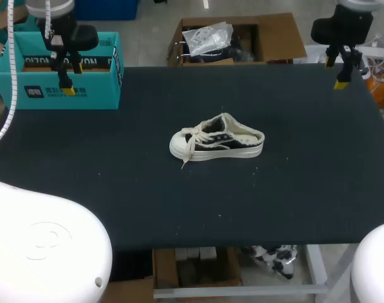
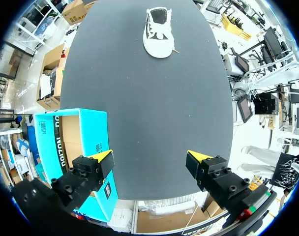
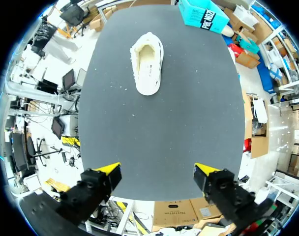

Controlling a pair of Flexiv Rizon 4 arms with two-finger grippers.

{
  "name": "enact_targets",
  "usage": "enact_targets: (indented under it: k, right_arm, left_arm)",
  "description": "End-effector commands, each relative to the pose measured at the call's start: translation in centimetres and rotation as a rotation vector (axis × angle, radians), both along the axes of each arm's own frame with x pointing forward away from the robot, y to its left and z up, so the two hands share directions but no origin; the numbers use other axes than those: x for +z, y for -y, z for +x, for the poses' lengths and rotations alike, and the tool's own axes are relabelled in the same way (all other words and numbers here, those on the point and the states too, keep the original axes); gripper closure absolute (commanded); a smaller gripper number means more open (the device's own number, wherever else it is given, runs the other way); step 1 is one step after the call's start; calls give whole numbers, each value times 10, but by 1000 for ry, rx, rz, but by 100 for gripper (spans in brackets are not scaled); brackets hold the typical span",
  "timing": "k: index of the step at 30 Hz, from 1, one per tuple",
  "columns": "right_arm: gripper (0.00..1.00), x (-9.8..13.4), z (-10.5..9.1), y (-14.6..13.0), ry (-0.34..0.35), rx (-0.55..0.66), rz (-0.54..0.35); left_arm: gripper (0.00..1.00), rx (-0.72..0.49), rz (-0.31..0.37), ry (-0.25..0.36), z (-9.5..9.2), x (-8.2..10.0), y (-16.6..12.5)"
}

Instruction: Open the shoe tongue, take the insole out of the shoe, put the insole back into the shoe, and pack the shoe into the shoebox

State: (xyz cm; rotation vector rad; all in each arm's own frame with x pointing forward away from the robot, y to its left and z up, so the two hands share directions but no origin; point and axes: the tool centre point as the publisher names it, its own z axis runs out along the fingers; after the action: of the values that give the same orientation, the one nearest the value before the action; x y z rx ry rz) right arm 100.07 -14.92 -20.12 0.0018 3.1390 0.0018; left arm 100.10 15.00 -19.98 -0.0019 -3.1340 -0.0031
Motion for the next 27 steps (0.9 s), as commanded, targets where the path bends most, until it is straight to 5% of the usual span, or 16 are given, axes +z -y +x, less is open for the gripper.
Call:
enact_targets:
  k: [1, 18, 27]
  right_arm:
    - [0, 0, 0, 0, -1, 0, -1]
    - [0, 0, 0, 0, -1, 0, -1]
    - [0, -27, -17, -17, -28, -53, 197]
  left_arm:
    - [0, 0, -1, 3, -1, -1, 0]
    - [0, 26, -6, 3, -6, 1, 3]
    - [0, 249, -38, -84, -29, -1, 19]
